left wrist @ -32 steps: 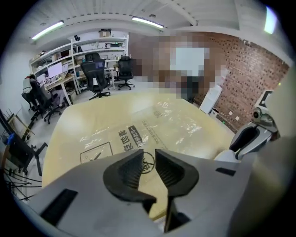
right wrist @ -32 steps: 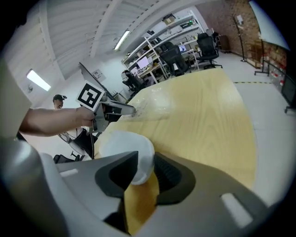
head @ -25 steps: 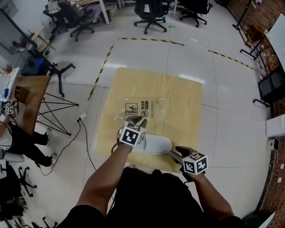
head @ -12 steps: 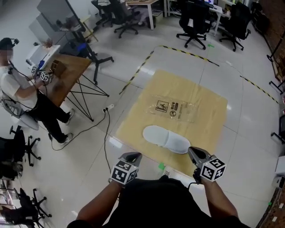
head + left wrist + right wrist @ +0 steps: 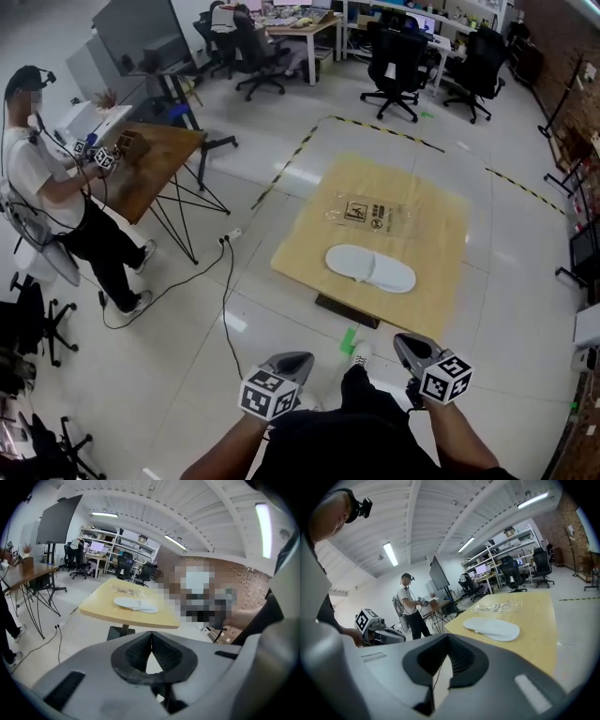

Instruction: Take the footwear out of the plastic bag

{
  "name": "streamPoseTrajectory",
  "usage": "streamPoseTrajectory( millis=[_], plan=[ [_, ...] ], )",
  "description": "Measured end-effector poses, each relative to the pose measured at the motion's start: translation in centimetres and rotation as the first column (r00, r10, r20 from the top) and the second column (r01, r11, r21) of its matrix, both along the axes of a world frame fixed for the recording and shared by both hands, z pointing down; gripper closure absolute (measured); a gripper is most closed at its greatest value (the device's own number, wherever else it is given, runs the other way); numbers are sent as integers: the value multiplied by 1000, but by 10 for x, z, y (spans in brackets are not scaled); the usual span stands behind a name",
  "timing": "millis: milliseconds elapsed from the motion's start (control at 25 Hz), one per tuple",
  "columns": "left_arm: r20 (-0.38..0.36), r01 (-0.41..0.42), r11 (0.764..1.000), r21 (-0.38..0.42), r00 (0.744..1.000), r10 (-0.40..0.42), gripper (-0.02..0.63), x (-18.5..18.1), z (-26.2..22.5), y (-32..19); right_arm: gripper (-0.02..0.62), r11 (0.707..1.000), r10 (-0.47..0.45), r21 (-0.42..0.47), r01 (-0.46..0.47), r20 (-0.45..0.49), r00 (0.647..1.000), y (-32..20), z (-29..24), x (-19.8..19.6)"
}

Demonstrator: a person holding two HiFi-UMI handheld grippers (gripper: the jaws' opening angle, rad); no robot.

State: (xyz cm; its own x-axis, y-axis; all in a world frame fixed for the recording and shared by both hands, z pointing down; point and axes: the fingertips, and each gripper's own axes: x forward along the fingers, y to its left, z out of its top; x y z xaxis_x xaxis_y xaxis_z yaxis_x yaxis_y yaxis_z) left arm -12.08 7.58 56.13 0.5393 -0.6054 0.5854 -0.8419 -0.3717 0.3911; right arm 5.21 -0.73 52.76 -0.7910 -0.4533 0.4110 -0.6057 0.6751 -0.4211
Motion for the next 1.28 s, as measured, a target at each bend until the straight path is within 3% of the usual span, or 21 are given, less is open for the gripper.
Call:
streamPoseTrajectory(
  millis=[160, 320, 560, 800, 920, 1040, 1280],
  plan=[
    [-37, -40, 999, -26, 999, 39, 598, 8, 2, 45, 595, 998, 19, 54, -19, -9, 1000, 68, -20, 4],
    [-33, -19, 1000, 18, 999, 19, 598, 22, -12, 60, 595, 993, 19, 121, -11, -67, 998, 107, -35, 23],
    [-8, -17, 992, 126, 1000, 19, 598, 52, -46, 90, 595, 997, 52, 52, -49, -60, 997, 154, -33, 61],
    [-64, 124, 980, 155, 991, -115, 598, 89, -53, 139, 595, 996, 72, 60, -70, -34, 997, 214, -38, 115],
    [-67, 93, 979, 180, 994, -83, 598, 125, -55, 168, 595, 994, 95, 62, -93, -16, 995, 240, -35, 147],
    [-42, 50, 987, 155, 998, -44, 598, 147, -46, 205, 595, 995, 89, 38, -89, -15, 996, 272, -26, 163],
    [-46, 66, 992, 103, 997, -61, 598, 165, -31, 240, 595, 996, 79, 38, -78, -19, 997, 303, -20, 178]
  ],
)
